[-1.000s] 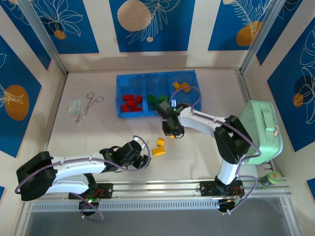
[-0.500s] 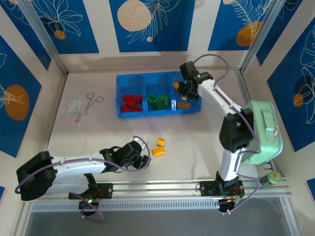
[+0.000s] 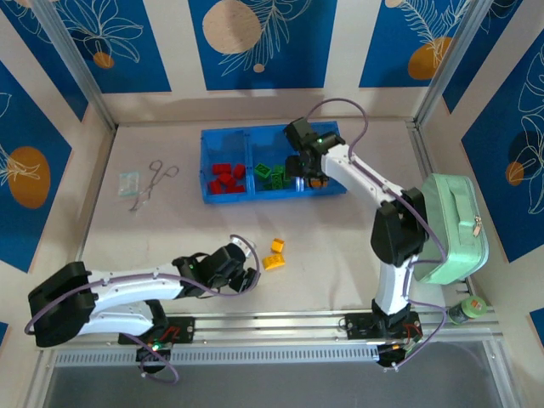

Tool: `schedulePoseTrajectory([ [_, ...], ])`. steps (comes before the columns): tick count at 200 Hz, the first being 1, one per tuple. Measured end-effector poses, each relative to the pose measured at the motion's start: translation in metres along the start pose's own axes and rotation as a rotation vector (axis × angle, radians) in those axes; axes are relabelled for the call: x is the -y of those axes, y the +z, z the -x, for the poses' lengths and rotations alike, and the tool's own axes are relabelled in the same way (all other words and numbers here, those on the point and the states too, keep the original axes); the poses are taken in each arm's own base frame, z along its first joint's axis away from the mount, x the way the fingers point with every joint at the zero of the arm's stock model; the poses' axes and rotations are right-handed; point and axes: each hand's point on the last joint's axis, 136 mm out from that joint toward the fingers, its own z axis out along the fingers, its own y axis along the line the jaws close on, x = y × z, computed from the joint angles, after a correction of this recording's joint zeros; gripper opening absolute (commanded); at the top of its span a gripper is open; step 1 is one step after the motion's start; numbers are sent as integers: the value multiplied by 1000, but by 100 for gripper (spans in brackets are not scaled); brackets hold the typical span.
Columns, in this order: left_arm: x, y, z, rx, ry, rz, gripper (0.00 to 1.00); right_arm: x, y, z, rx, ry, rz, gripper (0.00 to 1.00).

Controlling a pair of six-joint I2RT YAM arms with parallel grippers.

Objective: Sort the legos into containers by color
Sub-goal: Place the lego in the container, then pick up the lego from the center of the table.

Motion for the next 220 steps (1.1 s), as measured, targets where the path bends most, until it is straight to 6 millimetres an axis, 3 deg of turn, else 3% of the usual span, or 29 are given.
schedulePoseTrajectory([
  [36,1,10,-5,-35,6,7,72,-32,-16,-49,-24,-123,62,76],
  [65,6,12,0,-33,6,-5,72,-53,-8,-89,-95,-192,96,74],
  [109,9,12,4,-16,6,-15,72,-66,11,-140,-211,-209,114,67],
  [156,9,11,6,-10,5,-18,73,-80,34,-179,-290,-207,54,71],
  [191,10,10,7,-4,4,-21,73,-83,38,-195,-305,-181,20,72],
  [220,9,11,4,-6,4,-20,72,-78,44,-207,-325,-156,-6,63],
])
